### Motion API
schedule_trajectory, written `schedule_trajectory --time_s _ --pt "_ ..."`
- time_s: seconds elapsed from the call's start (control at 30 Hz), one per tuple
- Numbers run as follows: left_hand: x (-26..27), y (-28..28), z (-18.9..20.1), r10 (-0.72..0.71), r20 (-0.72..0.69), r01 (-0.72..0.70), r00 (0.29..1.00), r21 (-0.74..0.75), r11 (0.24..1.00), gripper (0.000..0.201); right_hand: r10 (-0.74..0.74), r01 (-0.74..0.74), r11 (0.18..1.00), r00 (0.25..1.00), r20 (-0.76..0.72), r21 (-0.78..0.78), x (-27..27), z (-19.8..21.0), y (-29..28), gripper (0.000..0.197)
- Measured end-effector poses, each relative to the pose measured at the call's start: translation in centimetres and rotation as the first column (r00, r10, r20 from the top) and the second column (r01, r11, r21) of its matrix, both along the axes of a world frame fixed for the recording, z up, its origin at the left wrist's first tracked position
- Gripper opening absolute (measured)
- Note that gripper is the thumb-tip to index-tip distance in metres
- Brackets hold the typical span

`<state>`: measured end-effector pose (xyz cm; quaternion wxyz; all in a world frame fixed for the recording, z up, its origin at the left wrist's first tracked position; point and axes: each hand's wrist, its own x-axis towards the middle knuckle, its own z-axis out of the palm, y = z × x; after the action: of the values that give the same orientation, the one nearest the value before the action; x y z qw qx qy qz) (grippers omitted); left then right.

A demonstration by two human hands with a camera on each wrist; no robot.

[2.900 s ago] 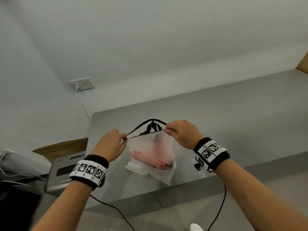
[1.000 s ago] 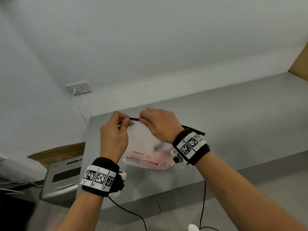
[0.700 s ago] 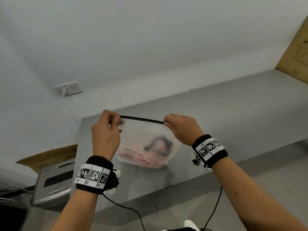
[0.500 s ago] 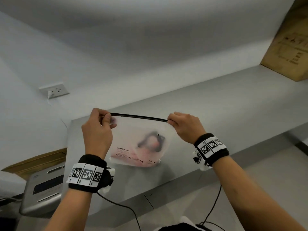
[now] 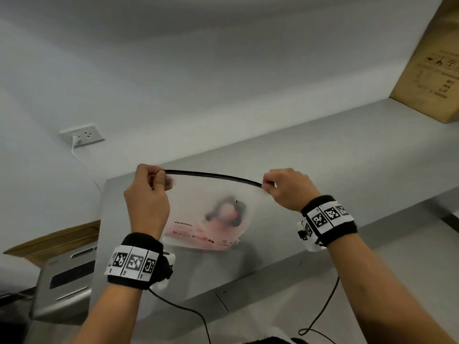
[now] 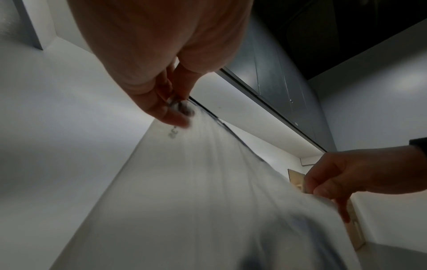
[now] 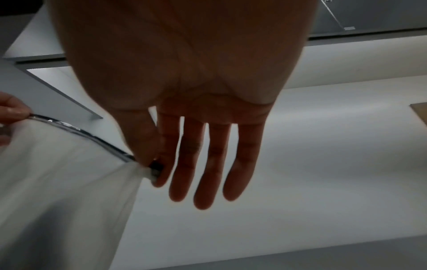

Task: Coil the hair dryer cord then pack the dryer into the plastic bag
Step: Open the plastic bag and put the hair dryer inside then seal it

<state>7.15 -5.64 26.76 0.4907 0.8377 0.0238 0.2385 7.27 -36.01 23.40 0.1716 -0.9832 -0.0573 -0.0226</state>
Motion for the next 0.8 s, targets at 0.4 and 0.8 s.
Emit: schedule_trajectory --time_s 0.4,0.8 --pt "-0.7 -0.1 -0.3 -0.002 0.001 0.002 1.000 -0.067 0.998 0.008 0.188 -0.034 0.886 0.938 -0.290 0.462 0.0 -5.8 7.8 0.021" --pt "-3.9 0.1 -5.7 -0.138 -0.254 0.146 0.957 0.014 0.989 0.024 0.141 0.585 0.212 0.774 -0.617 0.783 -0.6 -11.6 6.4 0.011"
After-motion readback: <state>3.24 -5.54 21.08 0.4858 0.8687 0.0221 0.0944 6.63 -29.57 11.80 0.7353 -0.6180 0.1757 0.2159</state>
